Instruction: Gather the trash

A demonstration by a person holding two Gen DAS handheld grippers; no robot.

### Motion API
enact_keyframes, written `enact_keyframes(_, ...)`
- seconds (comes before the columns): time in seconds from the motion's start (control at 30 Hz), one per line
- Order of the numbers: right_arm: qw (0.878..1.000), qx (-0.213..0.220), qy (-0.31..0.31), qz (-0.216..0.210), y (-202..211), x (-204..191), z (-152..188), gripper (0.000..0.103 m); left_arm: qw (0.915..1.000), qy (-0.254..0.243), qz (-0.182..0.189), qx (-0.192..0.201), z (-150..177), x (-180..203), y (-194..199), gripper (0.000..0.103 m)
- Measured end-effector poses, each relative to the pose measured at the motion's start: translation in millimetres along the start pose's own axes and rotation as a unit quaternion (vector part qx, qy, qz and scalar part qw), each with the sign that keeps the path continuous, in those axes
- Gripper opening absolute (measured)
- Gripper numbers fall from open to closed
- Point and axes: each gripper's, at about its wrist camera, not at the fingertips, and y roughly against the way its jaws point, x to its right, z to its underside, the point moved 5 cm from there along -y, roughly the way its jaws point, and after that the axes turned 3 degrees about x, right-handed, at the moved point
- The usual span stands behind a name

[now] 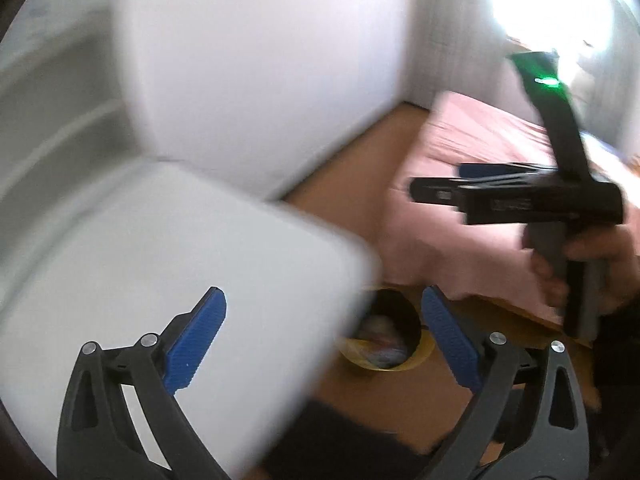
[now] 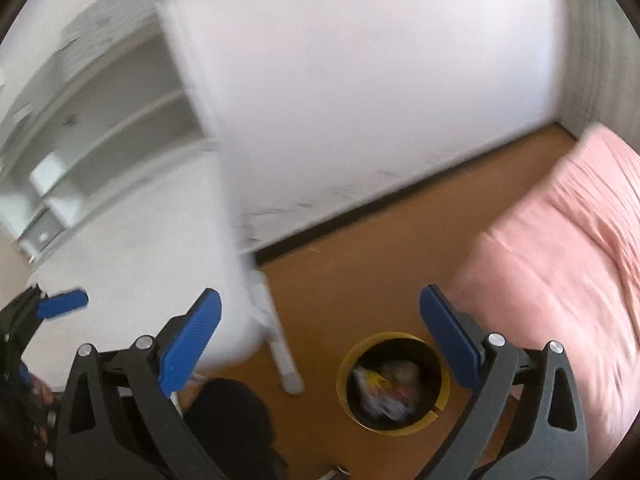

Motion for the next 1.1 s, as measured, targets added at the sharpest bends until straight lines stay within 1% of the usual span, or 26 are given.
enact_keyframes(0.03,1.000,0.003,0.024,-0.019,-7,-35,-8,0.096,0.9995,0.011,-0.028,0.005,4,-22,10,0.095)
enact_keyframes(0.07,0.999,0.004,0.037,-0.030,-12,-52,-13,0.096,0.9983,0.025,-0.052,0.008,10,-44,21,0.095)
enact_keyframes(0.17,0.994,0.007,0.079,-0.072,-26,-126,-24,0.096,0.9897,0.083,-0.116,0.010,34,-112,57,0.095)
enact_keyframes(0.2,0.991,0.010,0.096,-0.089,-30,-155,-25,0.096,0.9843,0.106,-0.141,0.010,45,-136,72,0.095)
enact_keyframes(0.27,0.987,0.012,0.118,-0.112,-33,-195,-25,0.096,0.9743,0.136,-0.179,0.011,64,-170,95,0.095)
enact_keyframes(0.33,0.981,0.015,0.137,-0.137,-36,-236,-22,0.096,0.9618,0.164,-0.219,0.007,85,-203,121,0.095)
enact_keyframes(0.4,0.977,0.015,0.147,-0.151,-36,-263,-17,0.096,0.9491,0.189,-0.252,0.003,105,-228,143,0.095)
enact_keyframes(0.47,0.974,0.014,0.160,-0.161,-38,-291,-13,0.096,0.9377,0.211,-0.276,0.002,124,-247,167,0.095)
enact_keyframes(0.6,0.968,0.015,0.192,-0.162,-35,-325,-1,0.096,0.9191,0.244,-0.309,0.006,151,-270,205,0.095)
enact_keyframes(0.67,0.965,0.015,0.202,-0.165,-31,-337,7,0.096,0.9139,0.250,-0.320,0.006,160,-275,216,0.095)
enact_keyframes(0.77,0.964,0.020,0.209,-0.165,-30,-343,13,0.096,0.9062,0.257,-0.335,0.009,177,-277,236,0.095)
enact_keyframes(0.87,0.963,0.020,0.215,-0.162,-31,-347,18,0.096,0.8997,0.273,-0.340,0.017,189,-283,241,0.095)
enact_keyframes(0.9,0.963,0.021,0.216,-0.161,-32,-349,18,0.096,0.8959,0.281,-0.343,0.020,193,-284,244,0.095)
enact_keyframes(0.93,0.963,0.020,0.218,-0.159,-33,-349,20,0.096,0.8941,0.288,-0.343,0.019,196,-284,245,0.095)
enact_keyframes(1.0,0.964,0.021,0.214,-0.156,-33,-348,21,0.096,0.8946,0.289,-0.340,0.018,195,-283,245,0.095)
enact_keyframes(1.07,0.964,0.021,0.214,-0.158,-30,-348,22,0.096,0.8939,0.289,-0.342,0.026,192,-280,247,0.095)
enact_keyframes(1.1,0.963,0.025,0.216,-0.156,-28,-348,23,0.096,0.8949,0.287,-0.340,0.029,191,-279,246,0.095)
